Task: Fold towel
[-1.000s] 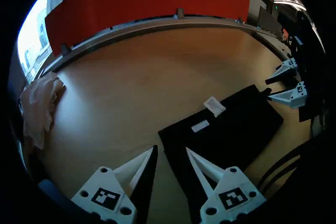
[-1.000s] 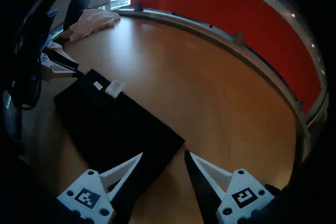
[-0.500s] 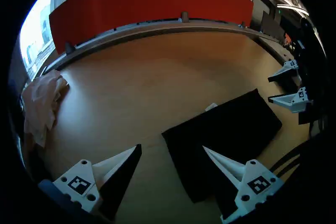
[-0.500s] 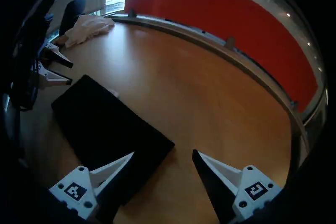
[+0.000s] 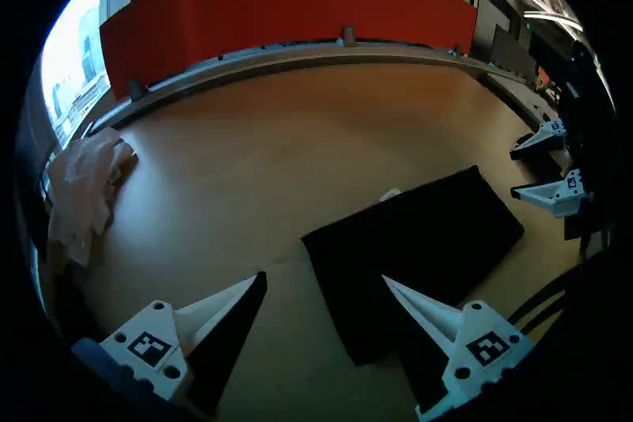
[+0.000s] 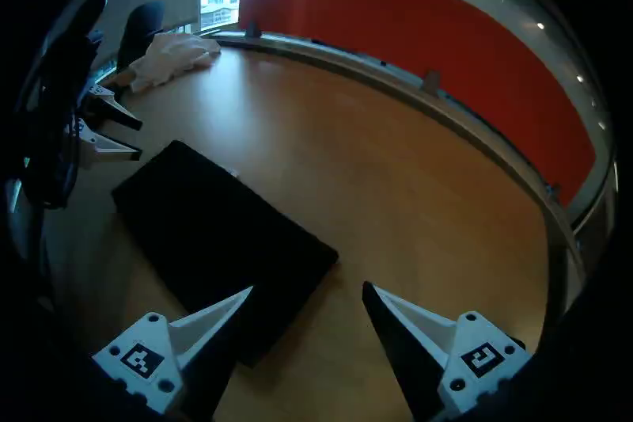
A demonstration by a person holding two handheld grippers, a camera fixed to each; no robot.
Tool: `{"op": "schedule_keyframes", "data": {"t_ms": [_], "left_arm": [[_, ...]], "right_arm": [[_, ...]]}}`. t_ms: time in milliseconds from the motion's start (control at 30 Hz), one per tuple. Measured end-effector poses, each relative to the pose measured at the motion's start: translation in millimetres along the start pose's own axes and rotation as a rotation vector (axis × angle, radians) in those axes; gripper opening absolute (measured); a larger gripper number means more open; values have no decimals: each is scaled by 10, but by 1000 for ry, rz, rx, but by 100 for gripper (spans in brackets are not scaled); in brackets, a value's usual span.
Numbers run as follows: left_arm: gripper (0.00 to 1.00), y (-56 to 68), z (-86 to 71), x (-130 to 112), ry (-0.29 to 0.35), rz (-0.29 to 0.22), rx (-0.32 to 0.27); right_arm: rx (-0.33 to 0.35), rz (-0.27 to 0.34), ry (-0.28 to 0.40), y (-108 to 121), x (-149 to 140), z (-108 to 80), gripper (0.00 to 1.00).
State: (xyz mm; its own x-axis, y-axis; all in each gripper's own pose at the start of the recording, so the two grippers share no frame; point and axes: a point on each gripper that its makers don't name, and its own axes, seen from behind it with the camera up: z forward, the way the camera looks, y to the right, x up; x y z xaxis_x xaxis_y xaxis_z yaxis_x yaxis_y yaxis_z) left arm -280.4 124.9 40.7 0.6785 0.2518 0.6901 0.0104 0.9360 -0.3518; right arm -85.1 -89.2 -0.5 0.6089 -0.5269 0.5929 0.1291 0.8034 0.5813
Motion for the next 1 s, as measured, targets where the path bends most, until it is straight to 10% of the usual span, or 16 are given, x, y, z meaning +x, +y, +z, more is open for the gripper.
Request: {"op": "schedule_keyframes", "data": {"t_ms": [1000], "left_arm": [[96,-7,-608,-476,21,-100,55]], "right_arm": [[35,16,22,-300,-263,-438,97]]}}
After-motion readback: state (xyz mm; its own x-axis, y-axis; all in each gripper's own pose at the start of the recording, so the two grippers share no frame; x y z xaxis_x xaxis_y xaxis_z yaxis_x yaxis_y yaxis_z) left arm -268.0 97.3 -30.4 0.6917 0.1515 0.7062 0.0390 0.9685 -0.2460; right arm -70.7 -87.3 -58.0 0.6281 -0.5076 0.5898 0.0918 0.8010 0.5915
